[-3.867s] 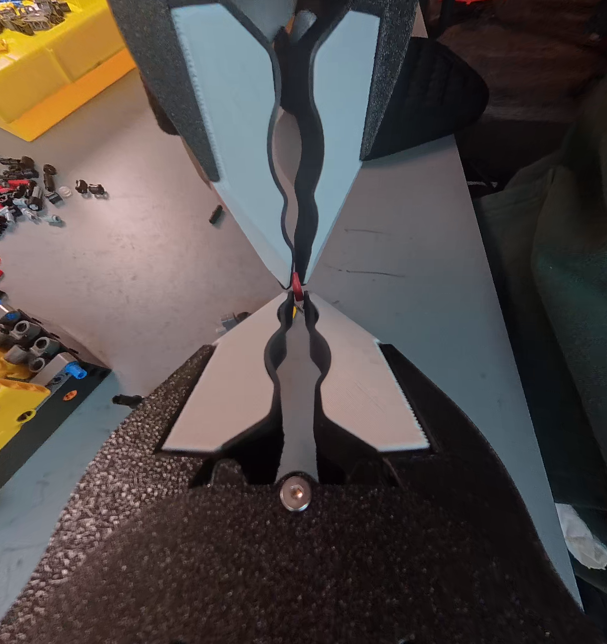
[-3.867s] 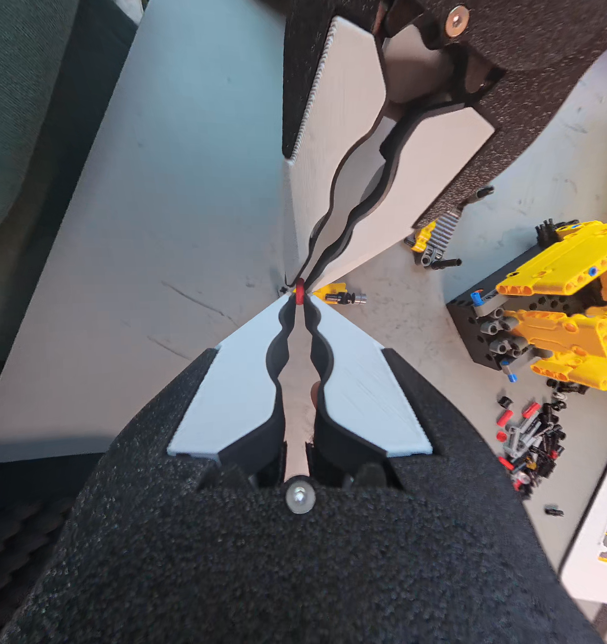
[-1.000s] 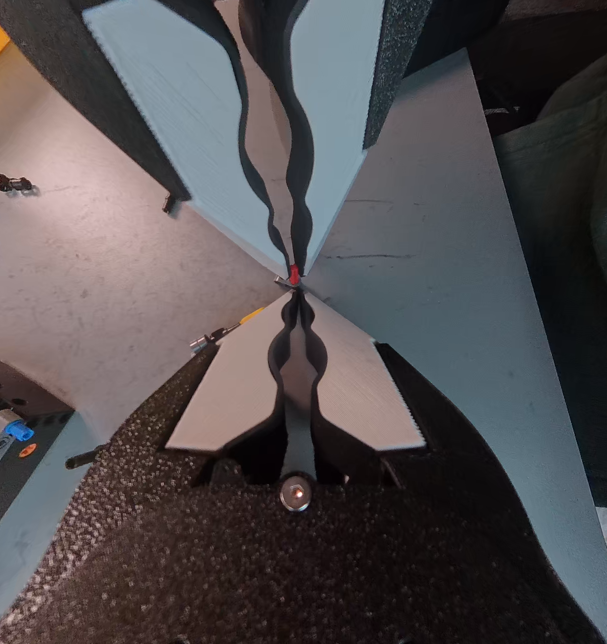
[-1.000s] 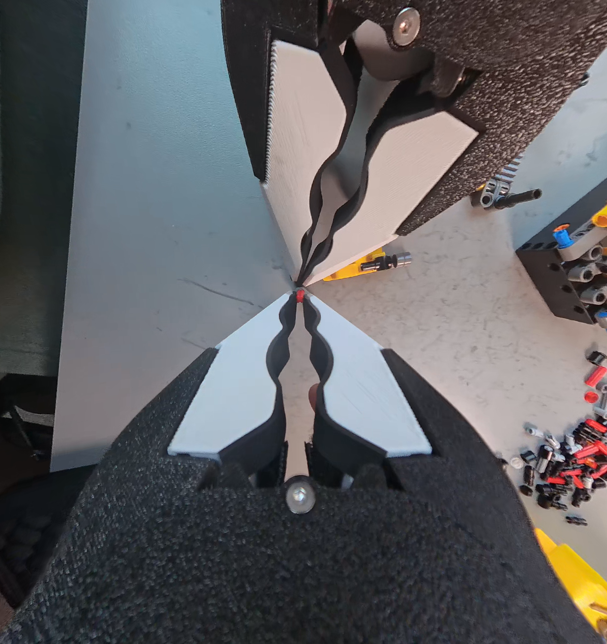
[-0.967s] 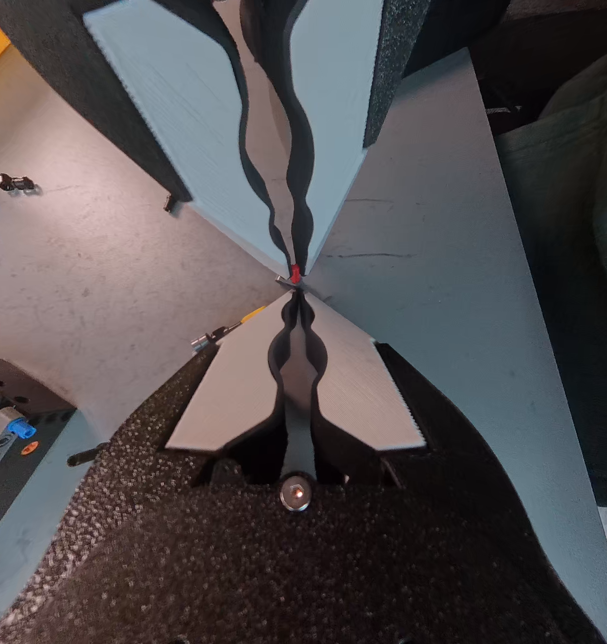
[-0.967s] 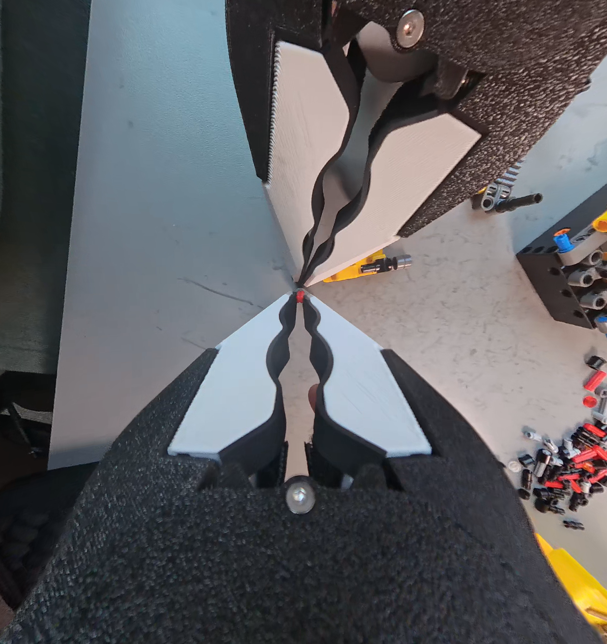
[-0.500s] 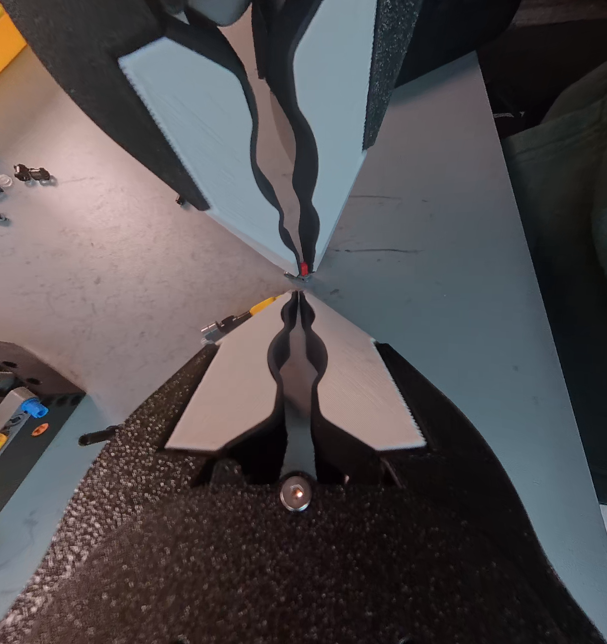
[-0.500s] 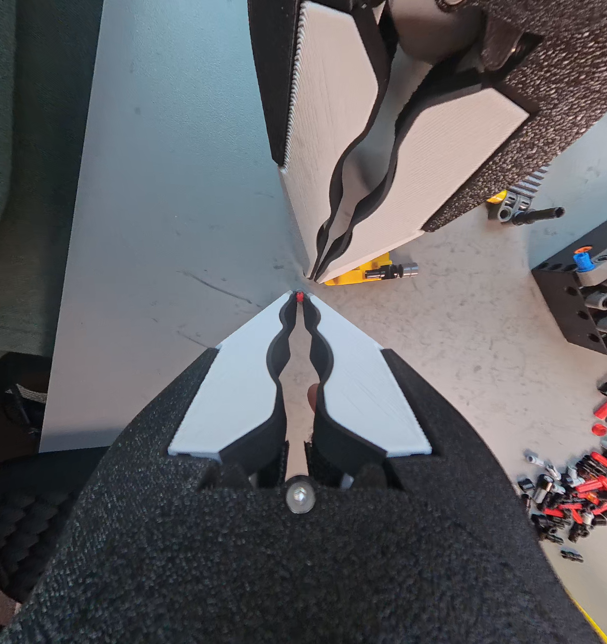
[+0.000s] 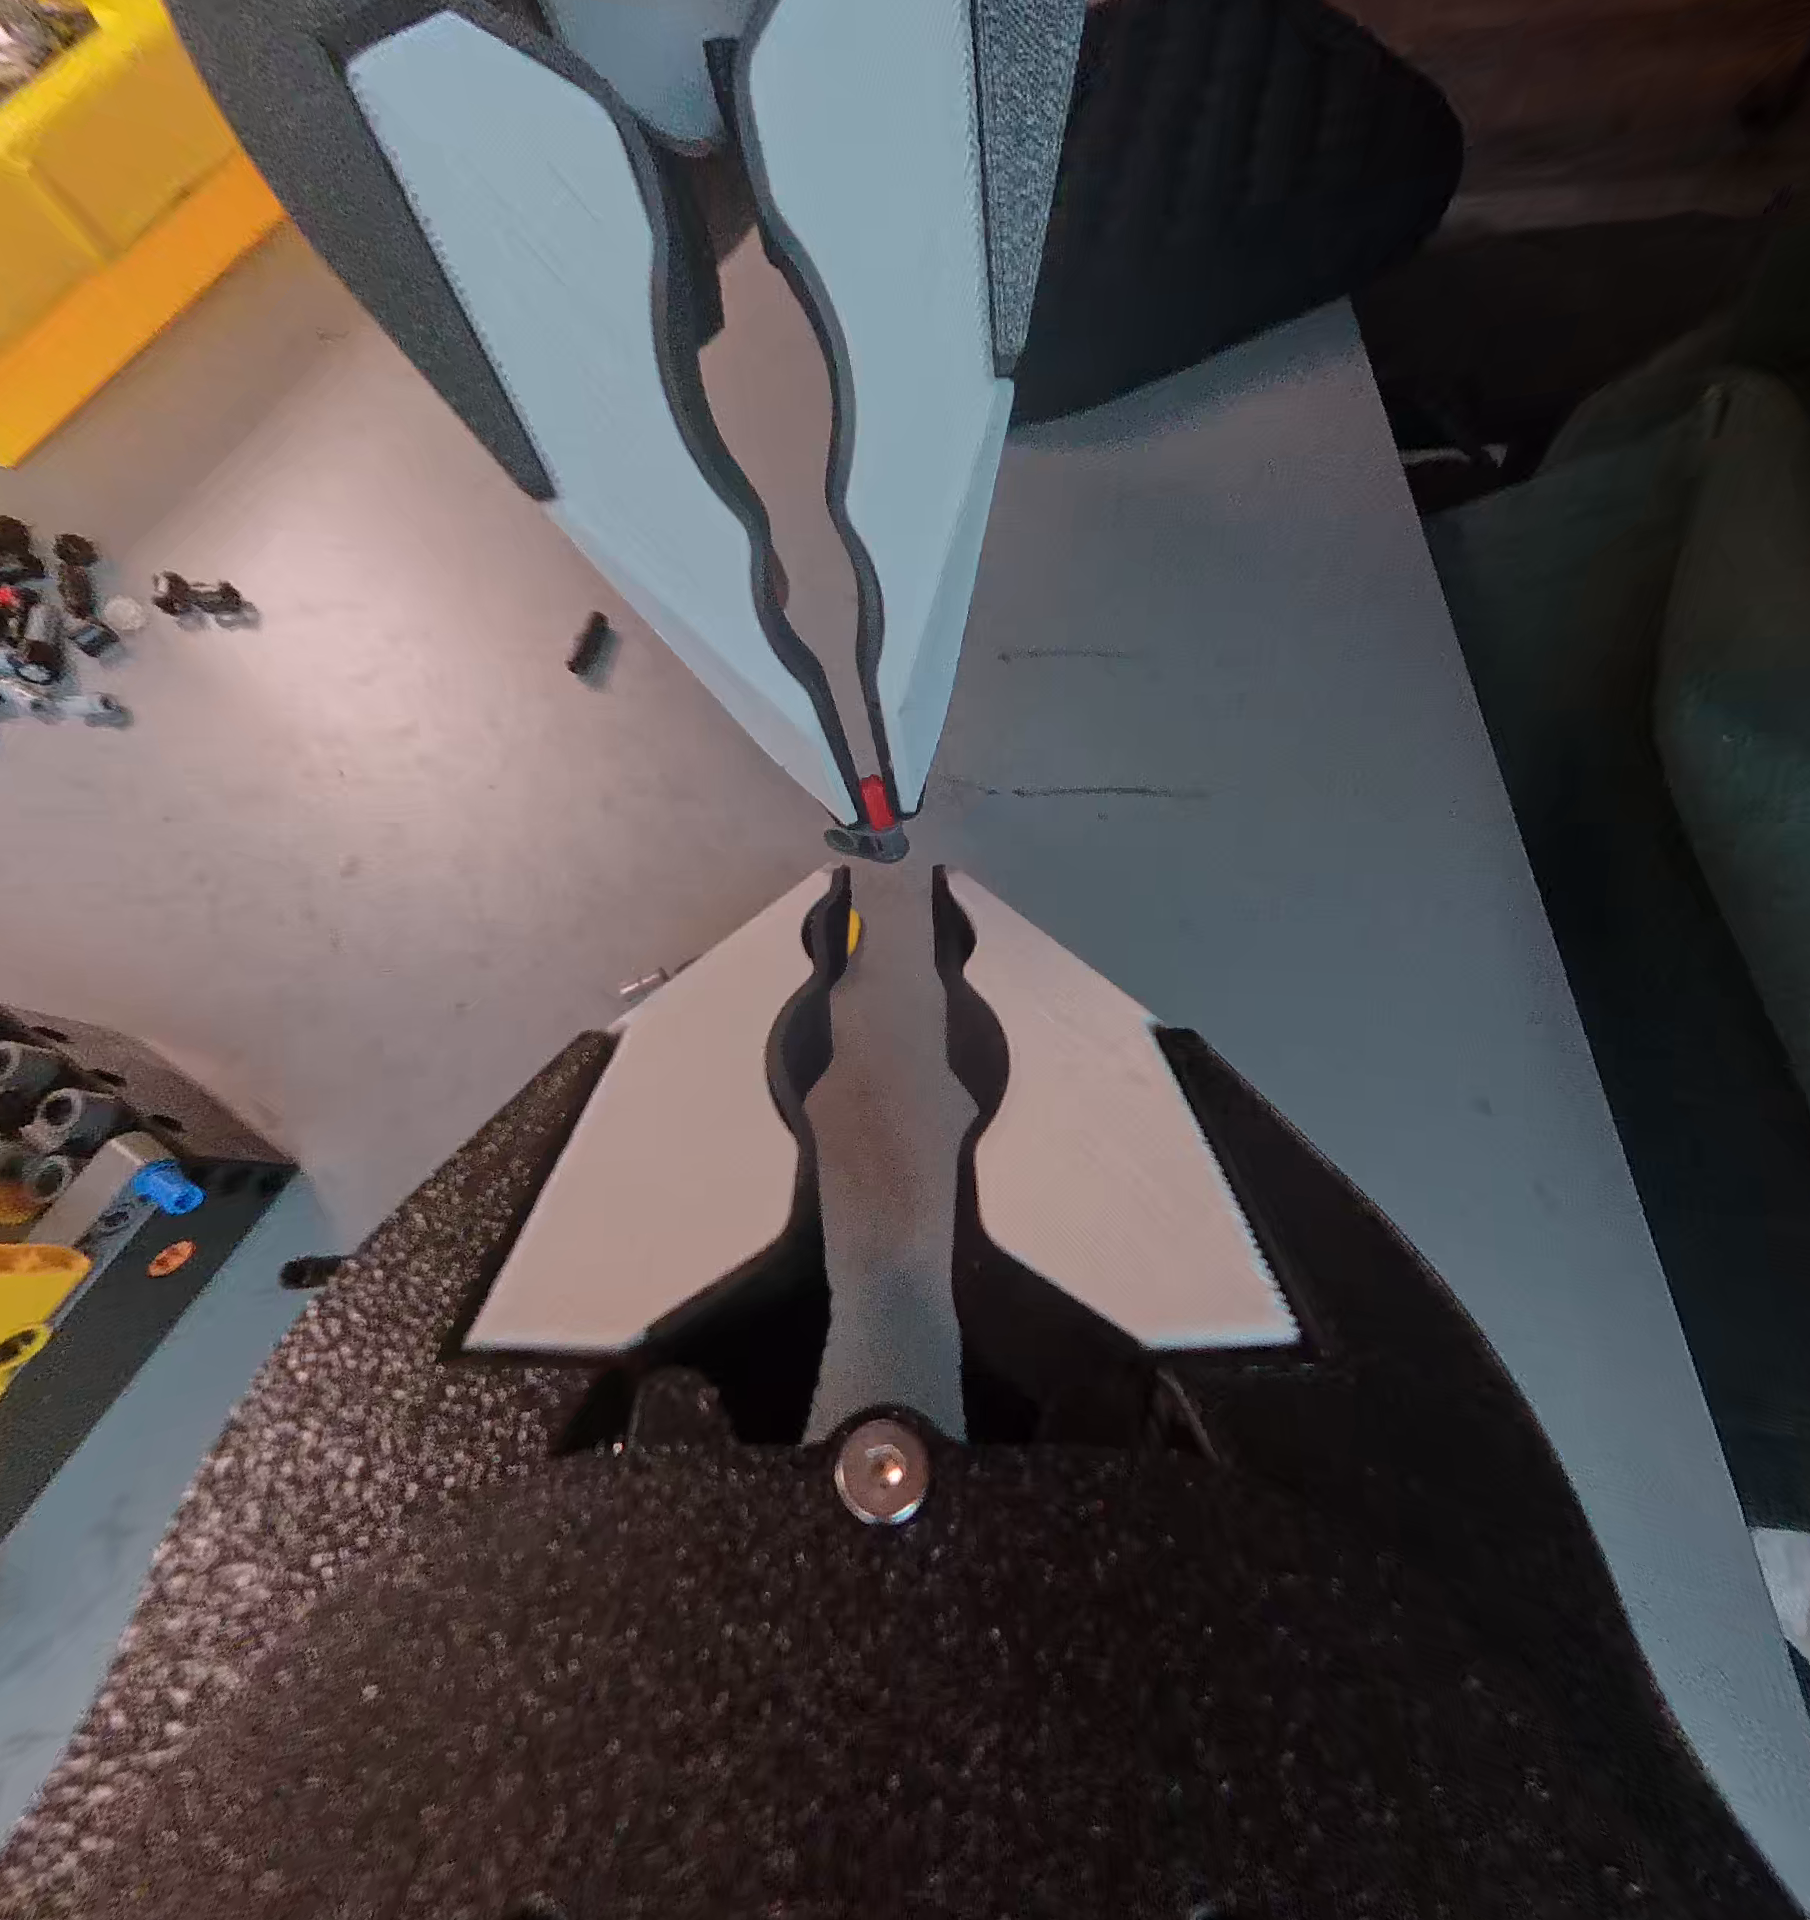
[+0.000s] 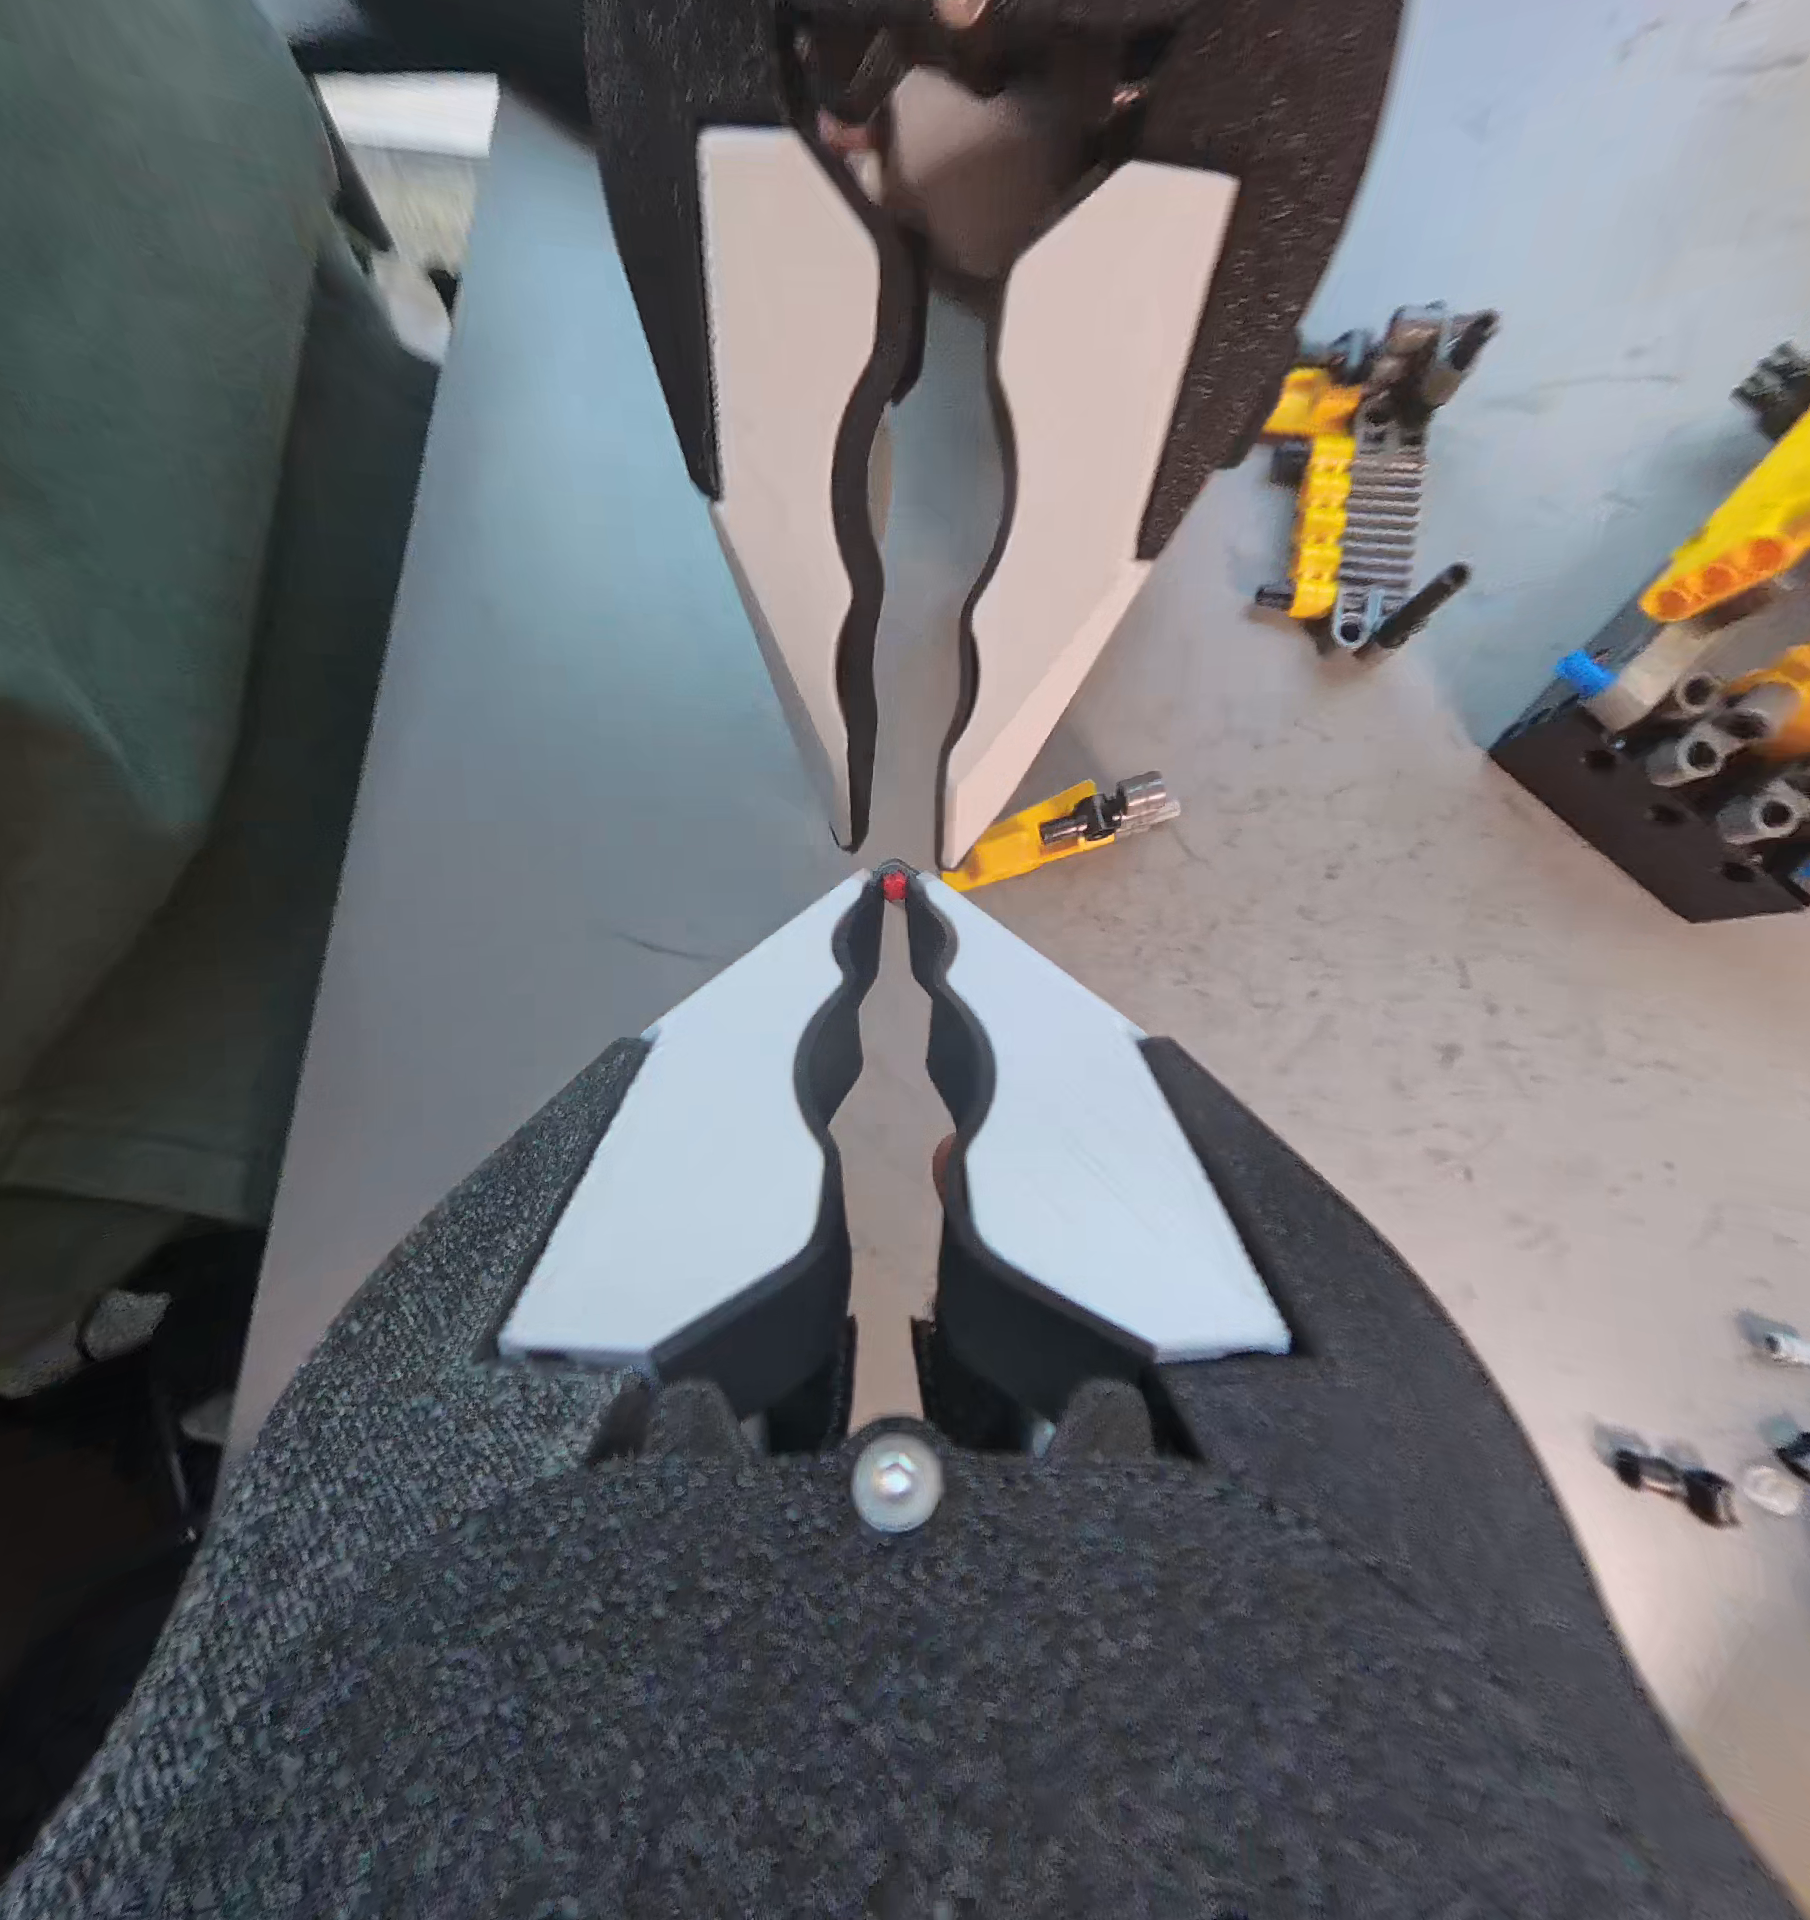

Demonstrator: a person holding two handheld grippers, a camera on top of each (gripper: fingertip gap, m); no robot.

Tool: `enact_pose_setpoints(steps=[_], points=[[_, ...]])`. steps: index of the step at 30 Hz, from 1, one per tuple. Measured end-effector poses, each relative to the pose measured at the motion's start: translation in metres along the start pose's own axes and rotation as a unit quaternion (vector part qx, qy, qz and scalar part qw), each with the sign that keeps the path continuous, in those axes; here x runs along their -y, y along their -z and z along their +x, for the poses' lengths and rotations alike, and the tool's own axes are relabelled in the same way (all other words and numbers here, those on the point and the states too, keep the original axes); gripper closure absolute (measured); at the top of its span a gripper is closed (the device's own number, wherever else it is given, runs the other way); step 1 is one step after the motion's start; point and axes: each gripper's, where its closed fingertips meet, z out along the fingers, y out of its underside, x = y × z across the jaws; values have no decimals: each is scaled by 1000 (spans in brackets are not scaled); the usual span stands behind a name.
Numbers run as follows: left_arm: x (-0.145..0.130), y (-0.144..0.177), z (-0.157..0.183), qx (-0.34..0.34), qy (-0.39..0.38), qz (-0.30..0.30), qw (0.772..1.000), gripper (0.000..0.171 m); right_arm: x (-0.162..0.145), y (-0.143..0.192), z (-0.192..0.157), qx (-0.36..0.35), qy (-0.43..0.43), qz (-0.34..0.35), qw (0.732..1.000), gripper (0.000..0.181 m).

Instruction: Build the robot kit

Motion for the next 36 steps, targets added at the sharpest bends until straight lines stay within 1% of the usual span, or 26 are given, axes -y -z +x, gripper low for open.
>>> enact_pose_setpoints(steps=[1, 3, 4, 6, 7, 9, 11, 12, 14, 16, 19, 22, 25, 27, 30, 36], points=[[5, 3, -3, 8, 4, 14, 1000, 155, 5, 5, 1, 3, -22, 33, 999, 178], [14, 7, -5, 12, 12, 37, 999, 151, 14, 13, 4, 8, -65, 86, 994, 178], [16, 8, -6, 15, 17, 45, 999, 152, 18, 16, 6, 11, -85, 106, 991, 178], [21, 11, -10, 19, 28, 60, 998, 160, 23, 20, 7, 22, -113, 136, 984, 178], [22, 12, -12, 18, 38, 68, 997, 160, 25, 21, 9, 24, -126, 147, 981, 178], [27, 17, -14, 6, 69, 91, 993, 163, 31, 25, 12, 31, -152, 173, 973, 178], [34, 23, -15, -22, 113, 124, 986, 165, 37, 32, 14, 41, -167, 208, 963, 178], [39, 28, -16, -41, 141, 145, 978, 165, 41, 36, 16, 39, -164, 230, 959, 177], [49, 39, -18, -87, 201, 194, 956, 165, 50, 47, 14, 35, -138, 275, 951, 167], [55, 49, -22, -125, 253, 232, 931, 165, 52, 54, 17, -3, -97, 296, 950, 162], [59, 59, -28, -173, 309, 272, 895, 165, 52, 57, 21, -76, -19, 299, 951, 160], [60, 61, -28, -207, 335, 284, 874, 165, 52, 58, 28, -143, 35, 295, 944, 162], [59, 58, -27, -222, 347, 279, 868, 166, 56, 60, 28, -164, 65, 305, 936, 166], [58, 56, -25, -232, 354, 275, 863, 166, 56, 59, 27, -166, 80, 306, 934, 167], [58, 56, -26, -242, 366, 277, 855, 165, 56, 57, 26, -159, 76, 318, 932, 174], [61, 55, -21, -264, 372, 275, 847, 165, 55, 58, 21, -139, 62, 339, 928, 175]])
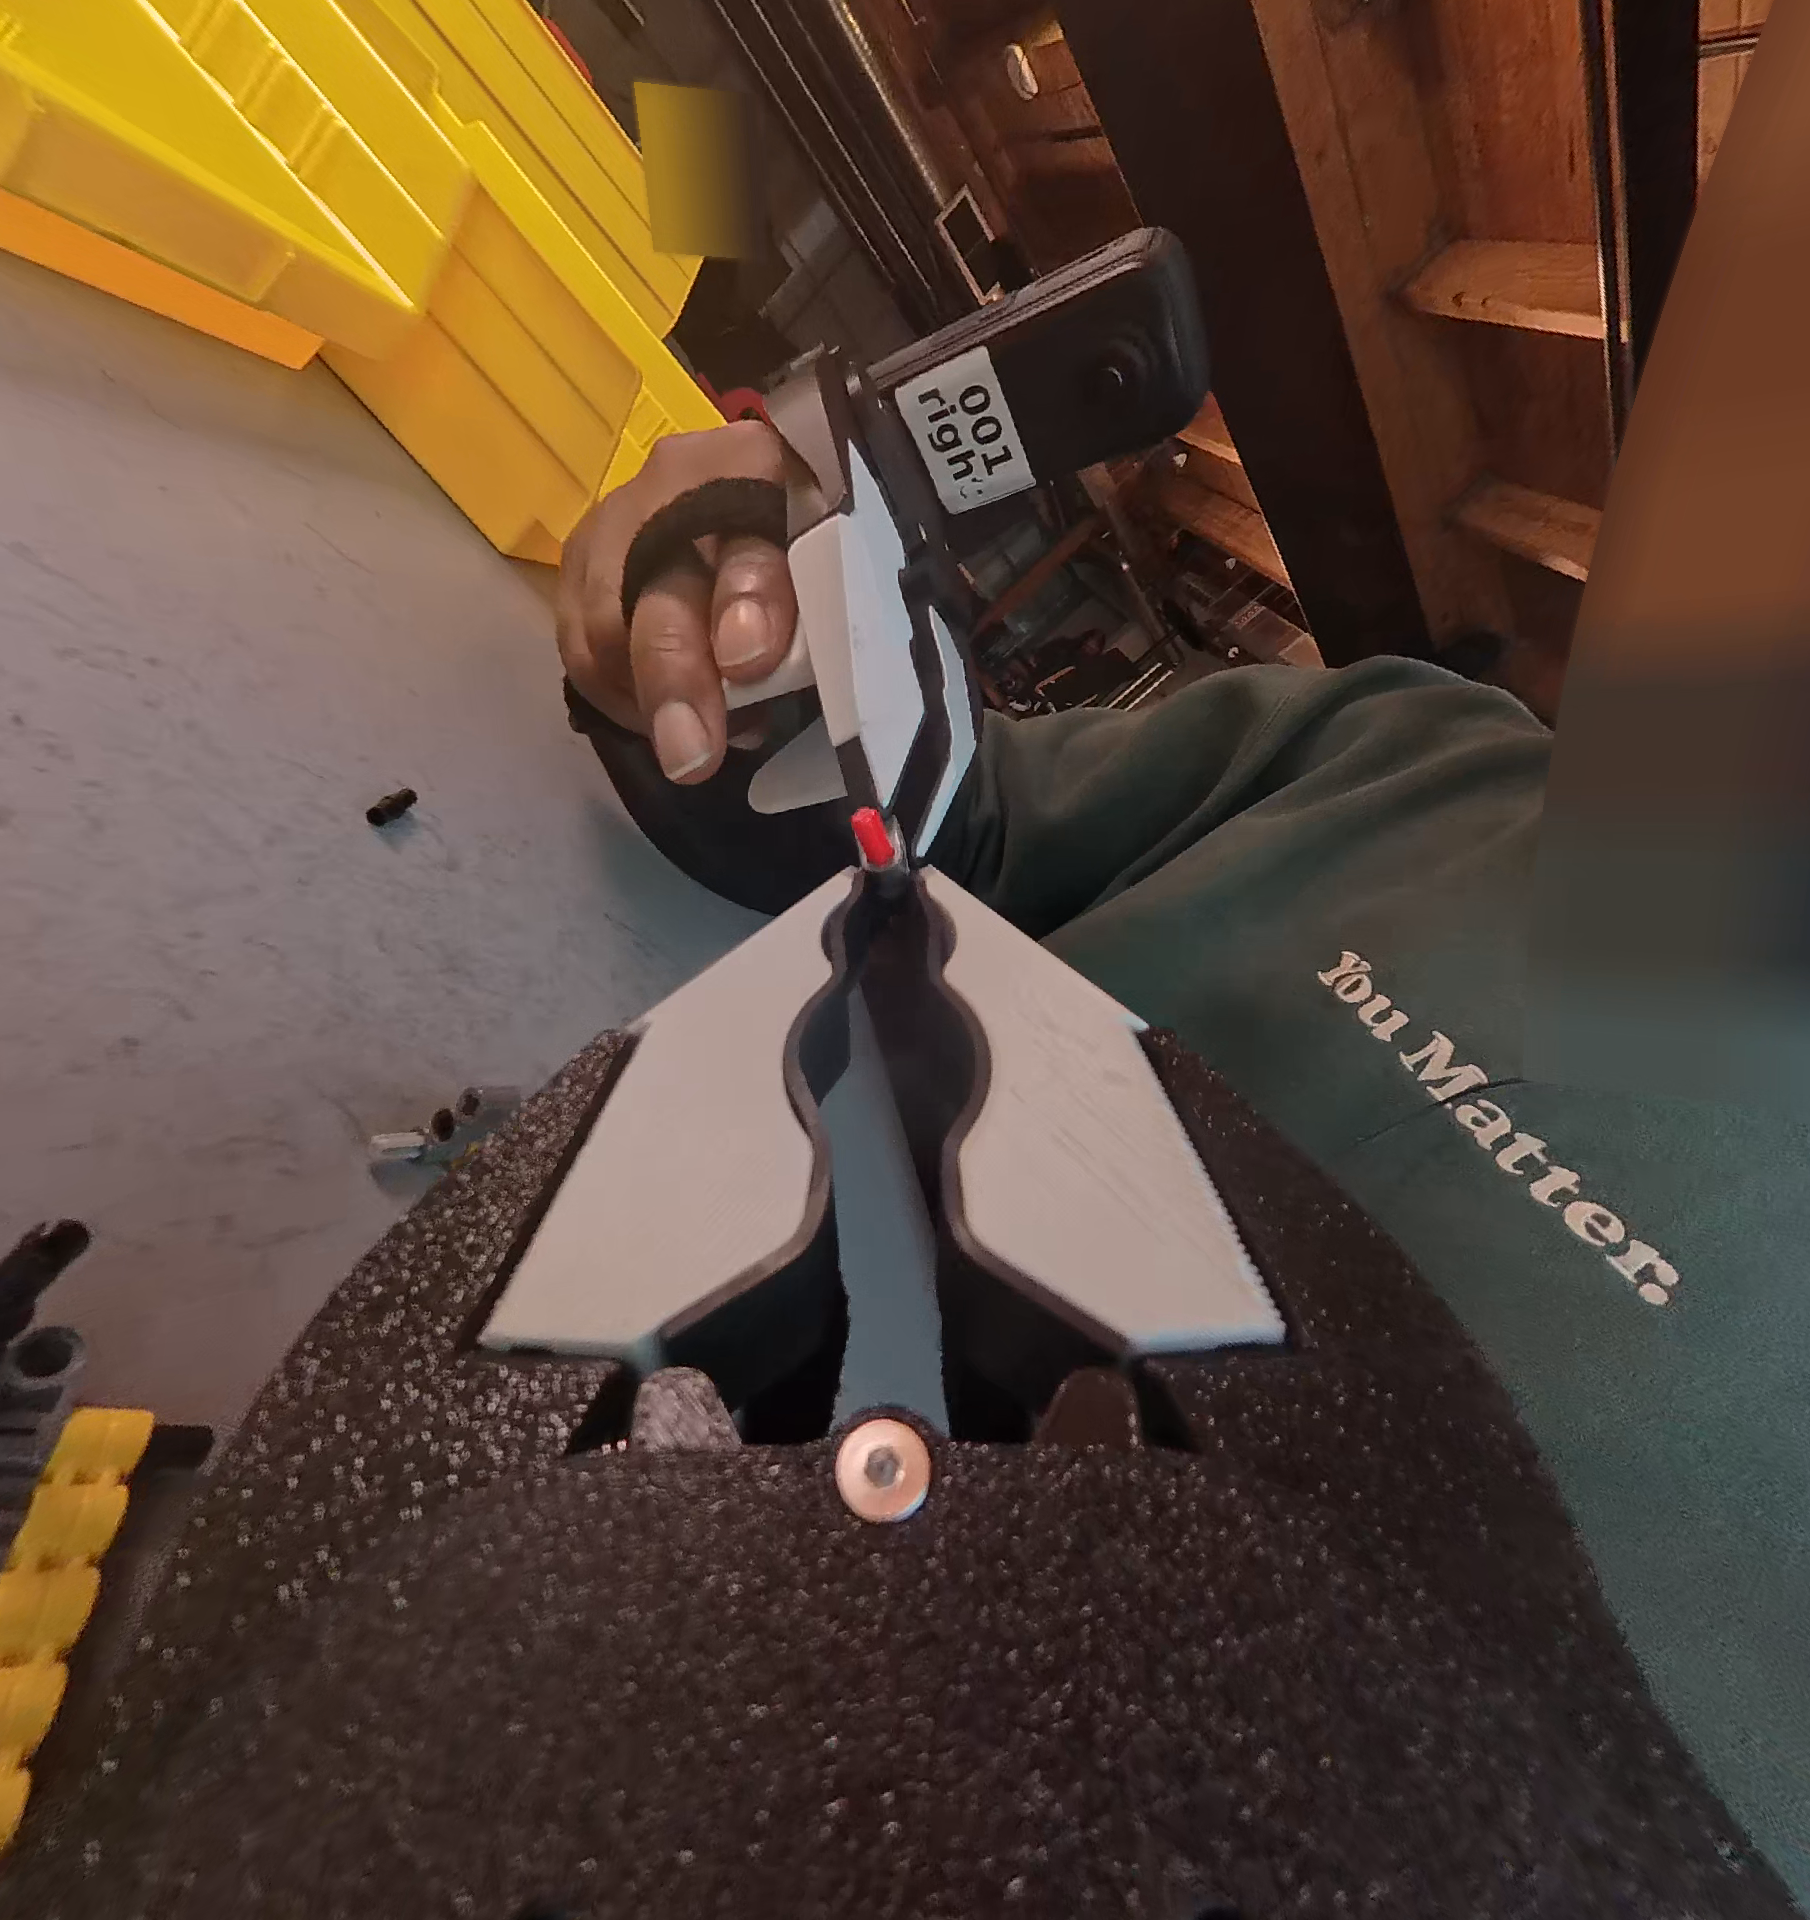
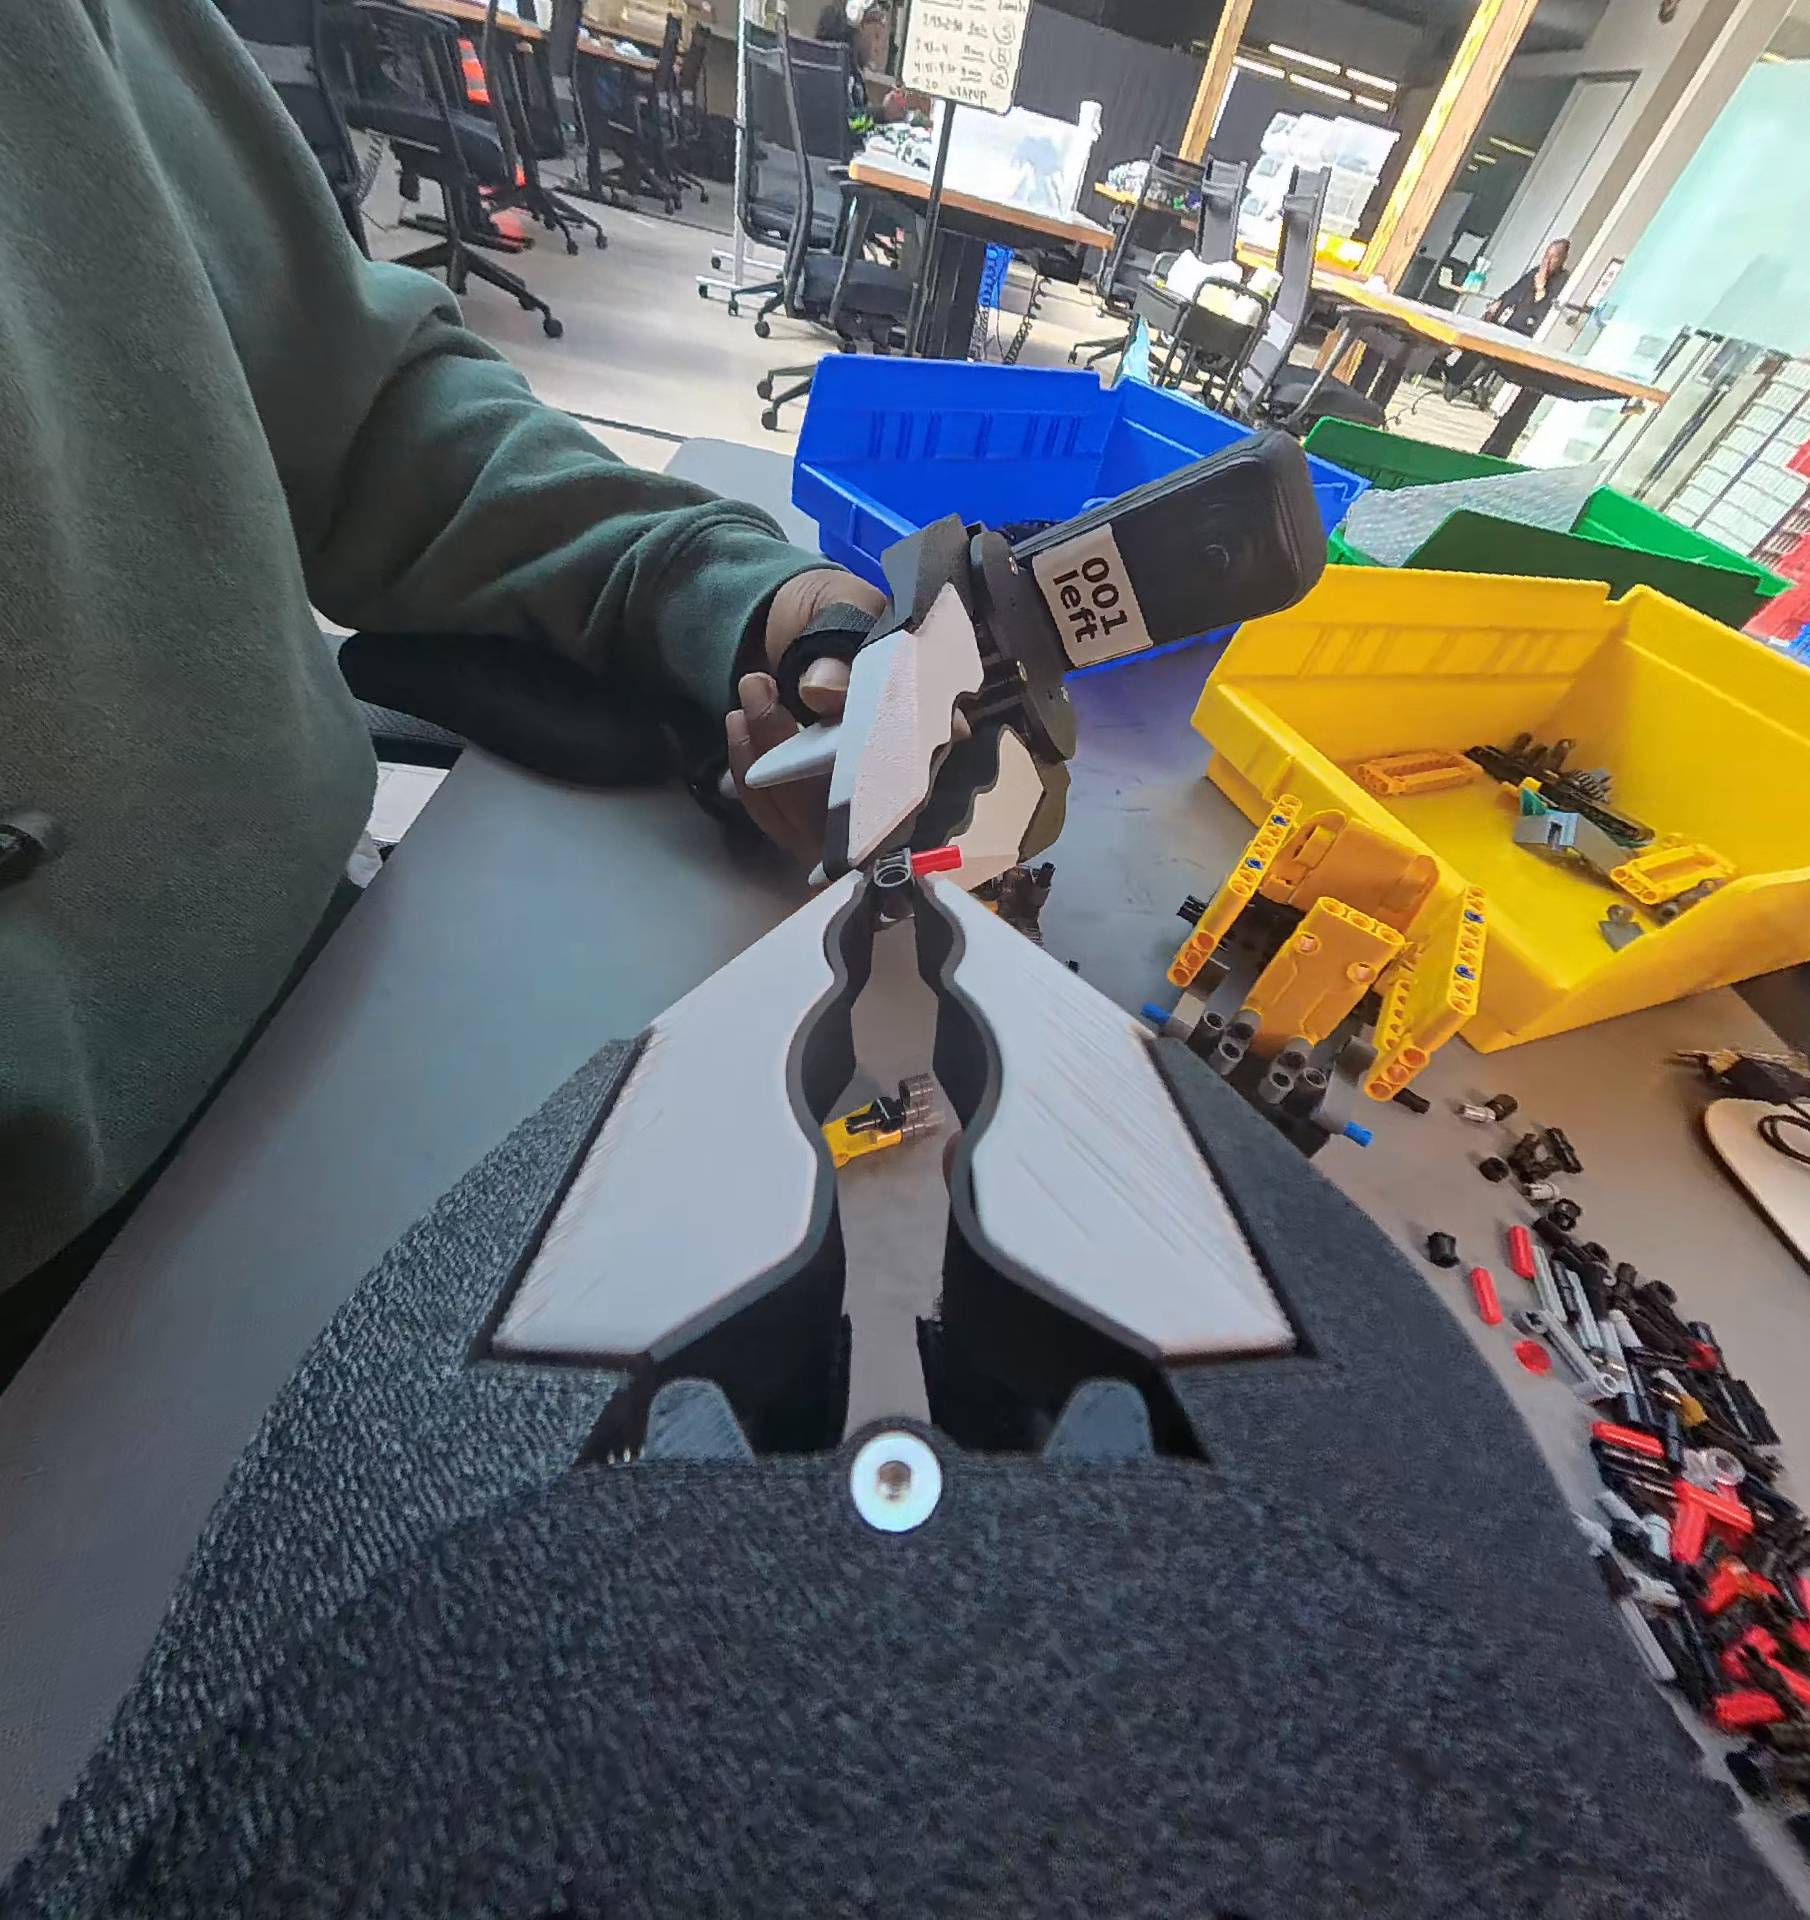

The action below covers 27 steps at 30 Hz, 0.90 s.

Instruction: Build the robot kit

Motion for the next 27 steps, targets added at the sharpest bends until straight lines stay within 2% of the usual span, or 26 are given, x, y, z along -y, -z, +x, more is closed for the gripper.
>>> enact_pose_setpoints(steps=[7, 12, 16, 19, 22, 24, 27], points=[[-2, -2, 4, -17, 18, -5, 1000, 165, -2, -2, -6, 9, 31, -11, 999, 171], [-1, -2, 3, -17, 26, 2, 1000, 165, -3, -1, -4, 9, 9, -5, 1000, 174], [10, 5, 5, -3, -4, 28, 1000, 159, 6, 2, 5, 26, -114, 42, 992, 175], [18, 13, 0, 44, -50, 42, 997, 158, 9, 5, 18, 38, -228, 76, 970, 175], [26, 20, -8, 88, -83, 61, 991, 157, 2, 3, 26, 50, -323, 82, 942, 175], [28, 24, -16, 120, -97, 64, 986, 155, 3, 2, 25, 68, -356, 98, 927, 175], [29, 23, -19, 146, -129, 61, 979, 148, 5, 2, 23, 81, -370, 107, 919, 176]])
